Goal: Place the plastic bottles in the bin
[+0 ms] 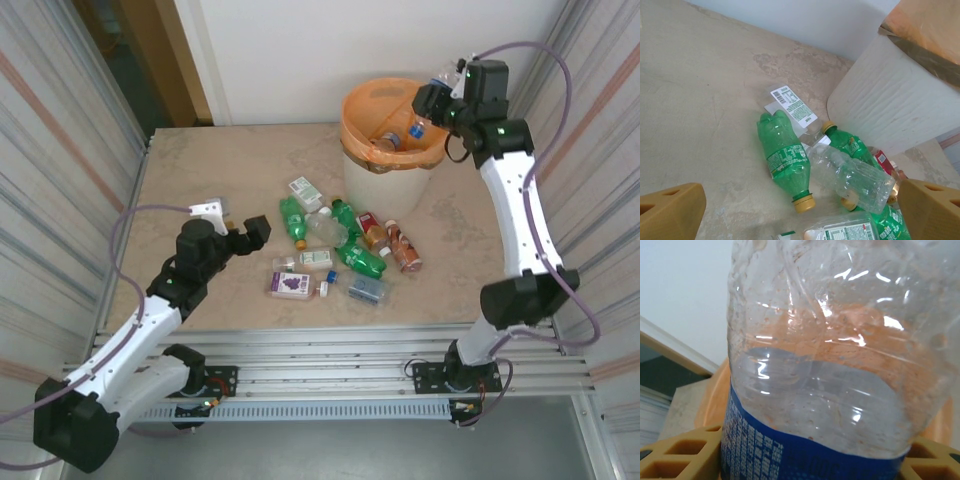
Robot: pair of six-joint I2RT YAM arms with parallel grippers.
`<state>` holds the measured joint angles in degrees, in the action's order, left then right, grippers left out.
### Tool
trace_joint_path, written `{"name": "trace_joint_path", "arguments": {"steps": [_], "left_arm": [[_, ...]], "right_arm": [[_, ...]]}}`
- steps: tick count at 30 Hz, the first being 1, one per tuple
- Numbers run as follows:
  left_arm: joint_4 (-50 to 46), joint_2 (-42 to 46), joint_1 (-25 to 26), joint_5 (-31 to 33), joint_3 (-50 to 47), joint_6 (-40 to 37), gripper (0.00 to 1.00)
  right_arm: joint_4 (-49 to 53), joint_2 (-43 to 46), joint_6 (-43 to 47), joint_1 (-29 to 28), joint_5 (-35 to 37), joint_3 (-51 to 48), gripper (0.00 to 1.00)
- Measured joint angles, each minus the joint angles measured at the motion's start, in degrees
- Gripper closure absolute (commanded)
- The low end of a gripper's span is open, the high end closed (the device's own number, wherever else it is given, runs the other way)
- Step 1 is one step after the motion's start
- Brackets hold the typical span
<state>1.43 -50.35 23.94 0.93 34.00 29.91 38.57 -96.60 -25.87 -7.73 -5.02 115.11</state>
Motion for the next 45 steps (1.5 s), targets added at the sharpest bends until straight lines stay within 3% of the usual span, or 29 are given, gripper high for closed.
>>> {"name": "trace_joint_path", "arguments": {"steps": [8, 17, 28, 45], "left_arm": [[-0.83, 0.55, -0.02, 0.11, 0.02, 0.17, 0.01], [-2.14, 0.55, -0.02, 0.26, 0.42, 0.20, 0.01], [-3.37, 0.55, -0.02, 0.46, 1.68, 0.17, 0.01], [-5.60, 0.57, -0.37, 1.05, 1.90, 0.07, 0.01]], "right_arm": [[3.69, -13.53, 3.39, -0.55, -3.98, 13.03, 0.53], [8.83, -21.07, 9.57, -6.01, -3.80, 18.56, 0.44], [11.28, -23.12, 11.80, -7.37, -3.63, 19.12, 0.21], [13.81, -21.16, 12.00, -7.37, -2.14, 24.06, 0.19]]}}
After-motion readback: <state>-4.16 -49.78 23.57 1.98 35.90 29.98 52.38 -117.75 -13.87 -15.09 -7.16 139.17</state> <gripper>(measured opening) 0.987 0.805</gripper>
